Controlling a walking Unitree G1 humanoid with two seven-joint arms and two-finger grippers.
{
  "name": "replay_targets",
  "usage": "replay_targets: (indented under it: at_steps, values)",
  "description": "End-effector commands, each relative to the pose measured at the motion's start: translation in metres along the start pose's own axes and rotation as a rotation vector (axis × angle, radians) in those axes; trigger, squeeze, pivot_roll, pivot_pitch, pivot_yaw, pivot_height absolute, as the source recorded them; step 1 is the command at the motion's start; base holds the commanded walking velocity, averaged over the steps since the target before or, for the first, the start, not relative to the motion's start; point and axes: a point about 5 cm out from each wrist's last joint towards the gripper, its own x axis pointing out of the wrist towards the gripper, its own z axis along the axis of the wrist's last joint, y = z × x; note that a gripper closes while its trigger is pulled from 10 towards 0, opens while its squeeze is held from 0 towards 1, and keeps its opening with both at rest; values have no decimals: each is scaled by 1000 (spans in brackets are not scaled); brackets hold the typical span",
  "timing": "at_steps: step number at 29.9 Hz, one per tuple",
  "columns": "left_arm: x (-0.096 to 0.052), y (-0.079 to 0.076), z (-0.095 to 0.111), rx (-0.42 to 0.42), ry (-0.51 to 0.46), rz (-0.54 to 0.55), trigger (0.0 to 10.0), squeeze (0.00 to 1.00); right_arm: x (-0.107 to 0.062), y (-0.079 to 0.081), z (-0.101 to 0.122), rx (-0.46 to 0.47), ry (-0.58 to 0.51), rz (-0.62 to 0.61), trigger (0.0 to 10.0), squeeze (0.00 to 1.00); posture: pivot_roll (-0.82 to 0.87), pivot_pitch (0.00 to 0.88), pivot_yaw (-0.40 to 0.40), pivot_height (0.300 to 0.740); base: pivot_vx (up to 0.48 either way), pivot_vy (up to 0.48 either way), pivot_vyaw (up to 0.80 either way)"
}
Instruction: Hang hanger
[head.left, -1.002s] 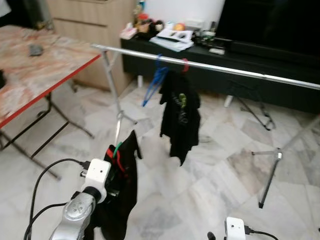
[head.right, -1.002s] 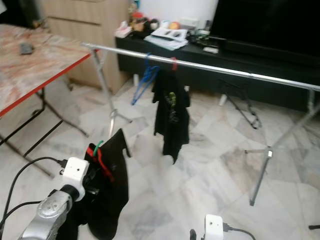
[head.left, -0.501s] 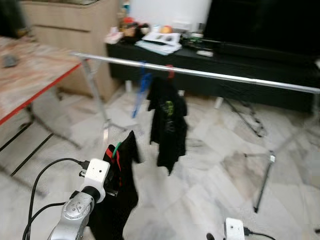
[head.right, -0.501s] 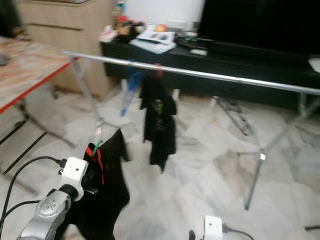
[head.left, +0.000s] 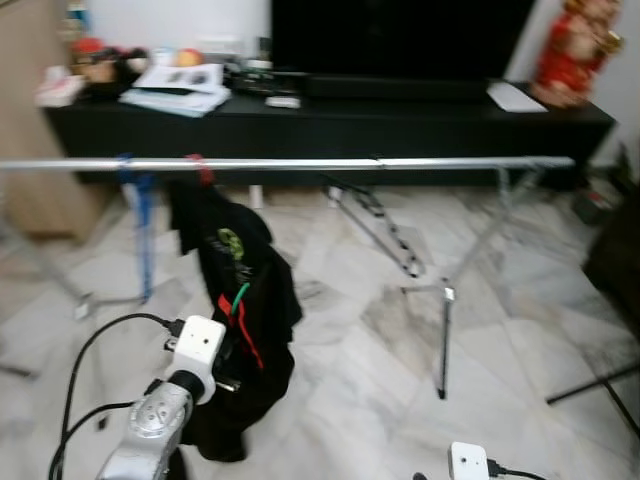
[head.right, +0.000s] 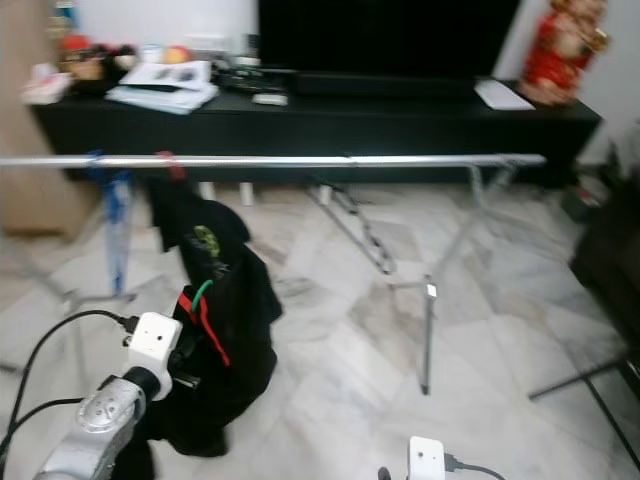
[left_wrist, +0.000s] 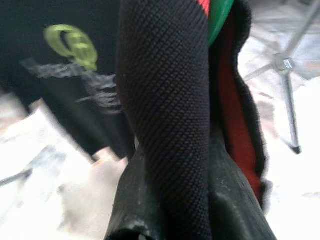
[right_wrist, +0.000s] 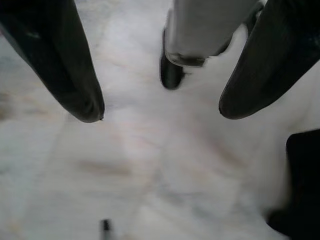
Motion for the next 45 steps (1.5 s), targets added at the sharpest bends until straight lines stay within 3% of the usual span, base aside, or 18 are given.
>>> replay_targets:
  at_steps: [1, 5, 12, 21, 24, 29, 37, 45]
  values:
    - [1, -11, 5, 15, -26, -70, 10000, 0, -1, -3, -3, -2, 13, -9, 10000, 0, -49, 112, -41, 740, 0, 0, -781]
    - [-2, -23, -1, 54, 8, -190, 10000, 0, -1, -2, -3, -2, 13, -1, 10000, 0, -52, 111, -40, 740, 0, 0, -586]
    - [-2, -36, 1, 81, 12, -298, 10000, 0, 0, -2, -2, -17, 11, 3, 10000, 0, -53, 109, -39, 740, 0, 0, 0]
    - [5, -33, 17, 100, -40, -279, 10000, 0, 0, -2, -2, -17, 10, 5, 10000, 0, -54, 105, -40, 740, 0, 0, 0]
    - [14, -23, 27, 61, -54, -154, 10000, 0, 0, -2, -1, -22, 11, 8, 10000, 0, -53, 106, -40, 740, 0, 0, 0]
    - [23, -16, 38, -17, -80, -49, 10000, 0, 0, -2, -1, -29, 10, 8, 10000, 0, -56, 108, -40, 740, 0, 0, 0]
    - [36, -17, 53, -61, -114, -10, 10000, 0, 0, -3, 0, -42, 13, 7, 10000, 0, -56, 111, -39, 740, 0, 0, 0]
    - [60, -14, 72, -128, -112, 109, 10000, 0, 0, -3, 0, -42, 10, -3, 10000, 0, -61, 111, -36, 740, 0, 0, 0]
